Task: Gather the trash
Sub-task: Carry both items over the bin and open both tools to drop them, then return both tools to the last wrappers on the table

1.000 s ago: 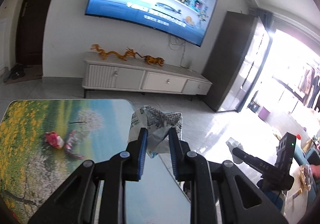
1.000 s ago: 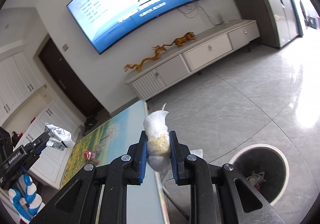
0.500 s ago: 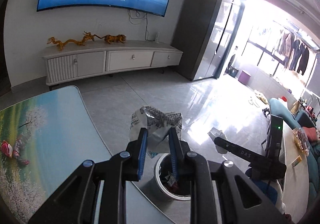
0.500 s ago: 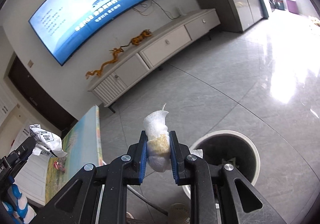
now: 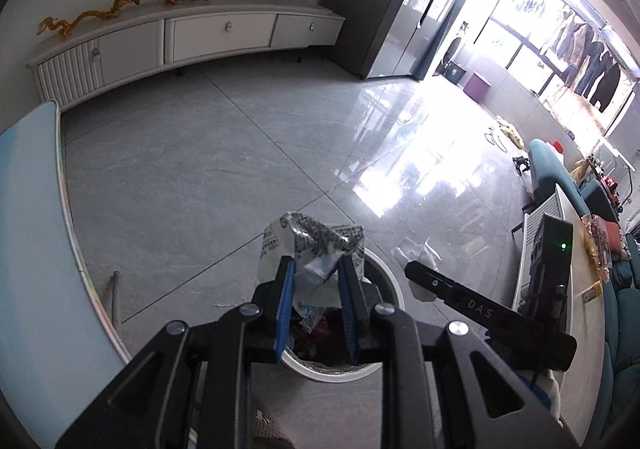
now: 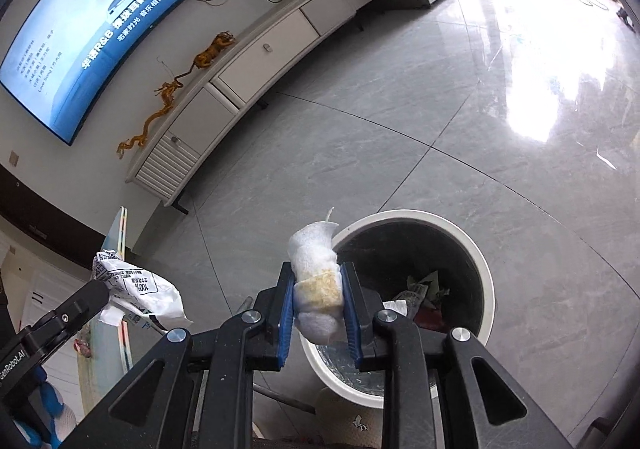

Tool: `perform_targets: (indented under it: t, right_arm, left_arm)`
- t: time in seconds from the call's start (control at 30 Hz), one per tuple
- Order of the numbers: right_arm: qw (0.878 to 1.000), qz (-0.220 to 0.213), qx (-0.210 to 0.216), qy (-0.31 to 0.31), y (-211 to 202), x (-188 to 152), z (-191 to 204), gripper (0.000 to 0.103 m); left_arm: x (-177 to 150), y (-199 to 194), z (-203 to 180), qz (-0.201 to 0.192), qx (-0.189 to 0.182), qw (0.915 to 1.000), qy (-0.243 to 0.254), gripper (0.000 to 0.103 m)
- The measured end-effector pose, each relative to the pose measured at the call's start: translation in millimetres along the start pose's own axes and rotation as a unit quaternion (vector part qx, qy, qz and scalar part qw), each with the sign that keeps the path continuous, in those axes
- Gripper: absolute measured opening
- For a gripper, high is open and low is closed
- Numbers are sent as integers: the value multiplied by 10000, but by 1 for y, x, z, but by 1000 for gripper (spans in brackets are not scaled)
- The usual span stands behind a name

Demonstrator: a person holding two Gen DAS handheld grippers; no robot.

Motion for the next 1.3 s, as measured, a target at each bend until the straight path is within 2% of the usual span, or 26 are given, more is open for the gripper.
perform_targets:
  t: [0.07, 0.17, 0.3, 0.33, 0.43, 0.6, 0.7, 0.93, 1.1, 1.3]
  right_arm:
    - [9999, 10, -72, 96, 2, 1, -8, 27]
    - [9997, 15, -120, 205, 4, 3, -16, 38]
    - [9994, -15, -199, 290, 3, 5, -22, 42]
    - [9993, -38, -208, 313, 1, 5, -23, 42]
    - [9990, -98, -248, 354, -4, 7, -27, 43]
    - [9988, -214, -252, 349, -13, 12, -21, 43]
    - [9990, -295, -177, 270, -21, 15, -9, 43]
    - [9987, -462, 85, -203, -37, 20, 49, 43]
    - [9968, -454, 237, -609, -40, 14, 102, 43]
    - [9915, -337, 403, -1191, -35, 0, 174, 43]
  left_arm:
    - [3, 14, -7, 100, -39, 9999, 19, 23]
    - [6, 32, -11, 228, -94, 9997, -13, 23]
    - [7, 51, -16, 389, -244, 9989, -102, 29]
    - [7, 53, -18, 418, -304, 9986, -128, 33]
    - [8, 55, -21, 441, -405, 9981, -165, 53]
    - [8, 44, -18, 386, -458, 9981, -132, 55]
    - [10, 22, -11, 198, -307, 9993, -57, 55]
    - [22, -47, 28, -496, 435, 9978, -24, 55]
    - [24, -102, 68, -887, 1024, 9907, -121, 55]
    - [15, -169, 119, -1348, 1416, 9799, -394, 55]
Point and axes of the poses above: each gripper's, at about its wrist camera, not at the fingertips, and y roughly the way its jaws point, z to its left, x to its top, the point moved 5 cm from there along y, roughly the way its jaws point
